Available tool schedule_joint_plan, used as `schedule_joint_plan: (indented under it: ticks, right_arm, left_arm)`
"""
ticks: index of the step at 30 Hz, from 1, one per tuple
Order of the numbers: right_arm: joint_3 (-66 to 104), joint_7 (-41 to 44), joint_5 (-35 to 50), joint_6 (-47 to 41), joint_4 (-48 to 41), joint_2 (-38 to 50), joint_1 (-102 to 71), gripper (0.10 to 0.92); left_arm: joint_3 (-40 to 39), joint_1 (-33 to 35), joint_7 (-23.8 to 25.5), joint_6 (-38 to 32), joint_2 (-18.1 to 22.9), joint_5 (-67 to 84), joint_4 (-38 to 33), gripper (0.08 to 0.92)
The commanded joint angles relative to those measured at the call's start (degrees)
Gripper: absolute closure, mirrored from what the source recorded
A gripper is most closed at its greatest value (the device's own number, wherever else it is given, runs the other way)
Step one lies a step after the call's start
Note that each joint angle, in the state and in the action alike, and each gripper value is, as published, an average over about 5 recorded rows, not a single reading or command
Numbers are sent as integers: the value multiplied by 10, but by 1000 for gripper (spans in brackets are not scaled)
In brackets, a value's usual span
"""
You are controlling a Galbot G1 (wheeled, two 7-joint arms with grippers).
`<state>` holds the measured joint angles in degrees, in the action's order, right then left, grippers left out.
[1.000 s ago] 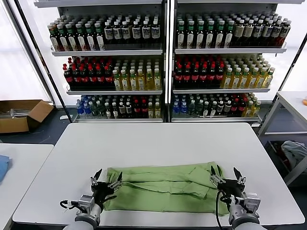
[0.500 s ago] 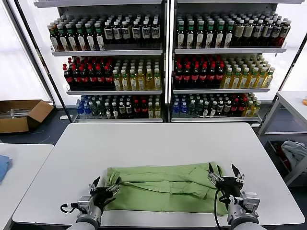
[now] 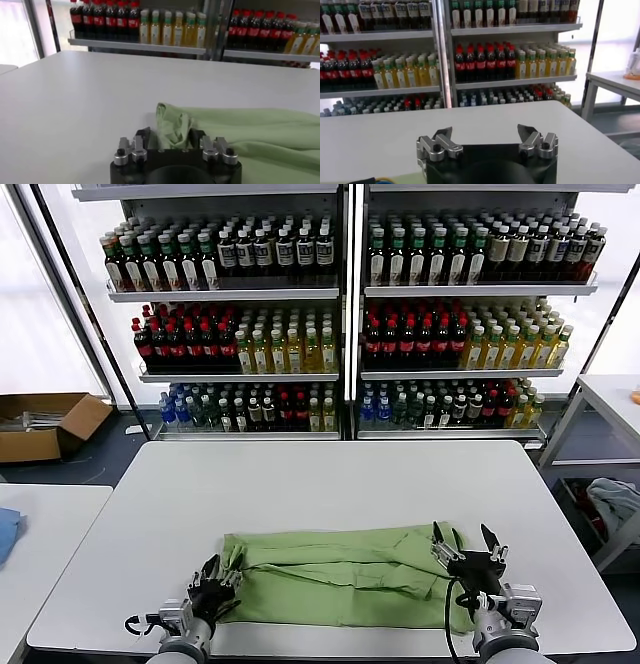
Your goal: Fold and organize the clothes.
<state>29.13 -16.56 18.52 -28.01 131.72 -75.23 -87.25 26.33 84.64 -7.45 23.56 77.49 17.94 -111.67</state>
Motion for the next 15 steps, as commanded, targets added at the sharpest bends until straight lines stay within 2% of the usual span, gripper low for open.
schedule_joint_plan:
  ticks: [1,10,15]
  right_arm:
    - [2,0,0,0,-3,2,3,203]
    - [3,-1,2,0,-11,5,10,203]
    - [8,-2,8,-1,-15,11,19,203]
  left_arm:
    - [-6,10,17,-11,4,-10,1,495]
    - [3,15,42,-47,8,-33,0,755]
    - [66,15,40,-60,-30,-21,0,870]
